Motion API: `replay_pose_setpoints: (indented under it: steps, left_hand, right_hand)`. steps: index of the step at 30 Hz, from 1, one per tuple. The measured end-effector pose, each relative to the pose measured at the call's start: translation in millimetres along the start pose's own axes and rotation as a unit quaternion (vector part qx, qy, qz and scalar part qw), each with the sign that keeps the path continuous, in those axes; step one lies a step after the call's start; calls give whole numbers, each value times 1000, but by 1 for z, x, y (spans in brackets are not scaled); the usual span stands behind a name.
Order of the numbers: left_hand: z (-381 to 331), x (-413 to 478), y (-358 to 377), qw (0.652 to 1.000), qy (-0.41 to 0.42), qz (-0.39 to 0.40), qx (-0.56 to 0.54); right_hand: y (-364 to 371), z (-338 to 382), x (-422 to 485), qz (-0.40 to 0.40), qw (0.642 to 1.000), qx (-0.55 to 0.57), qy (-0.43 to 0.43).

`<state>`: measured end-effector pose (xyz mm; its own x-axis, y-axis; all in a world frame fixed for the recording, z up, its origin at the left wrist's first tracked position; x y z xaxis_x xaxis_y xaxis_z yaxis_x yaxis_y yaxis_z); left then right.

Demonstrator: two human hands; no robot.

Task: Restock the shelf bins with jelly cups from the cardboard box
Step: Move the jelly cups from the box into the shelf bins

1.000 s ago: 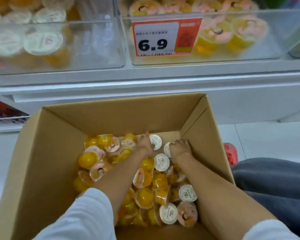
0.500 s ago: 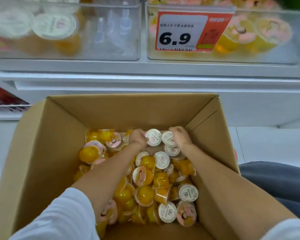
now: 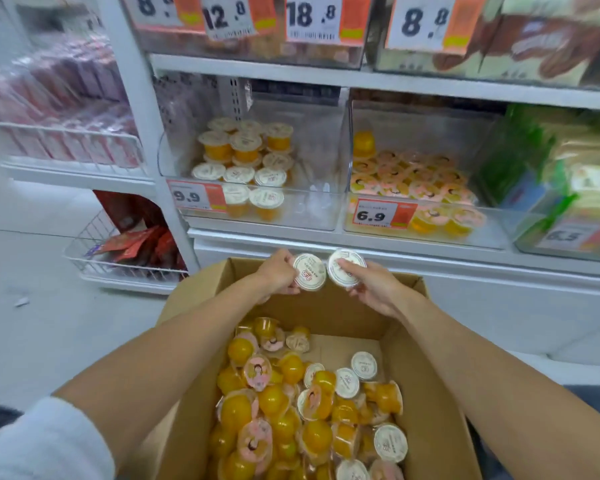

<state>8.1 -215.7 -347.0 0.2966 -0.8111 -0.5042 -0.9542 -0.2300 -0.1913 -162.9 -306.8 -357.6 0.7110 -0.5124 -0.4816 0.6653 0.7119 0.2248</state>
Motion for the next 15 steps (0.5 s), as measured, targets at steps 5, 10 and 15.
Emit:
replay_pose_setpoints:
  steps: [5,10,15]
  left_hand:
    - [-80,-54,-61,995,84,-35,31]
    - [-144,-73,-150,978,133,-158,41]
    - [-151,-44,-239,954,82,-275,90]
  right_hand:
    - [50,96,-26,-41,989,-86,-109]
    - [87,194,-22,-133,951,-153,-235]
    - [91,226,42,-189,959,-115,-174]
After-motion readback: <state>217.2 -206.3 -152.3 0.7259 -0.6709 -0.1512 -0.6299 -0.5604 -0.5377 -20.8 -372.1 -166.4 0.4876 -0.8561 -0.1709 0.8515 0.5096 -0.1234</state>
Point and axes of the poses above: each hand's wrist, its own x-axis towards the middle knuckle, its own y-axis out of the palm, z = x × y, the point moved 9 cm from there along x, towards the middle knuckle, and after that the axes turned 13 degrees about z, right-handed, at the moved point
